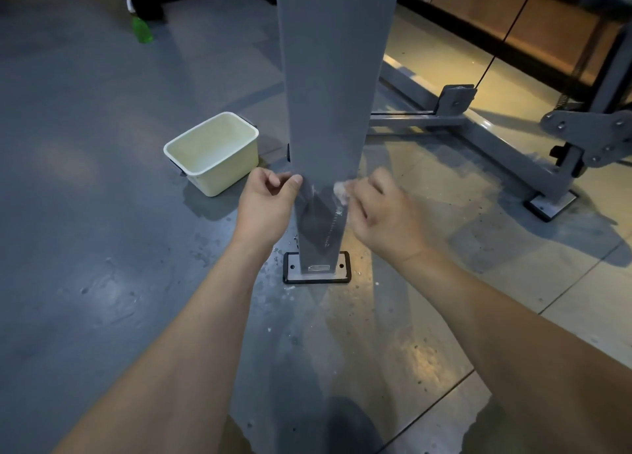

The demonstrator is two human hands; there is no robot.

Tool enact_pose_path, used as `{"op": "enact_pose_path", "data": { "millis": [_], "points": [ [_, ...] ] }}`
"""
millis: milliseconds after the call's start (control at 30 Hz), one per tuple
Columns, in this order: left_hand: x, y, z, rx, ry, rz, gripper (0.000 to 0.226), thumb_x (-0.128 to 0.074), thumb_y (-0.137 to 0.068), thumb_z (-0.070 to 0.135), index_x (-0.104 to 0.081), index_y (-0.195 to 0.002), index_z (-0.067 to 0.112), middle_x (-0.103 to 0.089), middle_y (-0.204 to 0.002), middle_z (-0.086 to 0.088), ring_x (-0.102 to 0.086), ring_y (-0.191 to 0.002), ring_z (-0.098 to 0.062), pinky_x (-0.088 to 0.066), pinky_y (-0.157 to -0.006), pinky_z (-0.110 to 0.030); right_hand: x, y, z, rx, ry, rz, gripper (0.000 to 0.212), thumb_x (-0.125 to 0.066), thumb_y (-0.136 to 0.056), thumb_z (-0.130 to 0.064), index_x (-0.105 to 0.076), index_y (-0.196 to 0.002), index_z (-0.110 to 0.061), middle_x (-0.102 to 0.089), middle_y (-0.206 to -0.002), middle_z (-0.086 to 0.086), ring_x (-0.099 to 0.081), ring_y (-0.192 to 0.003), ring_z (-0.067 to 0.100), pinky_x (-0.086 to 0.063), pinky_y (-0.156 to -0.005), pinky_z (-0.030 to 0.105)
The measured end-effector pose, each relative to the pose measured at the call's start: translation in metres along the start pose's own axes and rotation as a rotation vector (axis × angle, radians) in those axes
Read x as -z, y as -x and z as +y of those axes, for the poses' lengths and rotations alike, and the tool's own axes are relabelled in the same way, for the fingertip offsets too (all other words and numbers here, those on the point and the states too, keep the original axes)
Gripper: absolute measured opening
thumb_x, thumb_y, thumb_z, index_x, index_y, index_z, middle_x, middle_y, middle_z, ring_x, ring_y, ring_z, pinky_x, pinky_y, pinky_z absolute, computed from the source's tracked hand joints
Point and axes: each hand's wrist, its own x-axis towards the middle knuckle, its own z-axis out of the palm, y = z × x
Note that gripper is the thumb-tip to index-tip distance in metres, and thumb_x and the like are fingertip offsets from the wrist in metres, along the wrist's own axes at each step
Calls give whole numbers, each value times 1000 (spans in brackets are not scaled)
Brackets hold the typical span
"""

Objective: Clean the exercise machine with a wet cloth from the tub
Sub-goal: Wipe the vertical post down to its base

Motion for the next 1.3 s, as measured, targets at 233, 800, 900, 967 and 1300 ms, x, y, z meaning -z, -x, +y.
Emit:
{"op": "enact_pose_path", "data": {
  "millis": [233, 800, 900, 967, 1300],
  "points": [
    [-6, -7, -10, 30, 23, 68, 42, -76, -80, 36, -36, -77, 24, -74, -84, 12, -72, -90, -16, -52, -101, -53, -41, 16, 12, 33, 215, -111, 27, -78, -73, 0, -71, -93, -18, -54, -85, 4, -55, -58, 27, -38, -40, 26],
    [-9, -20, -20, 33, -102, 176, 49, -78, -88, 20, -32, -73, 23, -67, -72, 11, -66, -71, -10, -56, -94, -53, -62, 30, 9, 85, 293, -220, 26, -78, -62, -5, -73, -85, -17, -55, -81, 5, -57, -52, 28, -27, -40, 23],
    [-9, -21, -19, 44, -107, 187, 49, -79, -87, 20, -32, -73, 22, -64, -63, 14, -65, -70, -11, -57, -94, -52, -54, 26, 1, -10, 223, -208, 31, -86, -62, -4, -73, -86, -19, -56, -83, 4, -59, -53, 31, -37, -40, 26],
    [-10, -21, -20, 46, -121, 189, 49, -79, -87, 19, -32, -72, 22, -62, -60, 15, -67, -72, -13, -57, -93, -52, -30, 10, -9, -9, 107, -24, 18, -74, -82, -11, -75, -98, -21, -58, -88, 3, -62, -64, 32, -45, -45, 31],
    [-10, -16, -14, 40, -139, 189, 51, -81, -84, 26, -31, -72, 22, -51, -61, 11, -59, -60, -11, -58, -90, -53, -60, 17, -2, 72, 253, -204, 23, -83, -67, -7, -71, -86, -15, -54, -80, 5, -57, -51, 28, -26, -40, 25]
  ]
}}
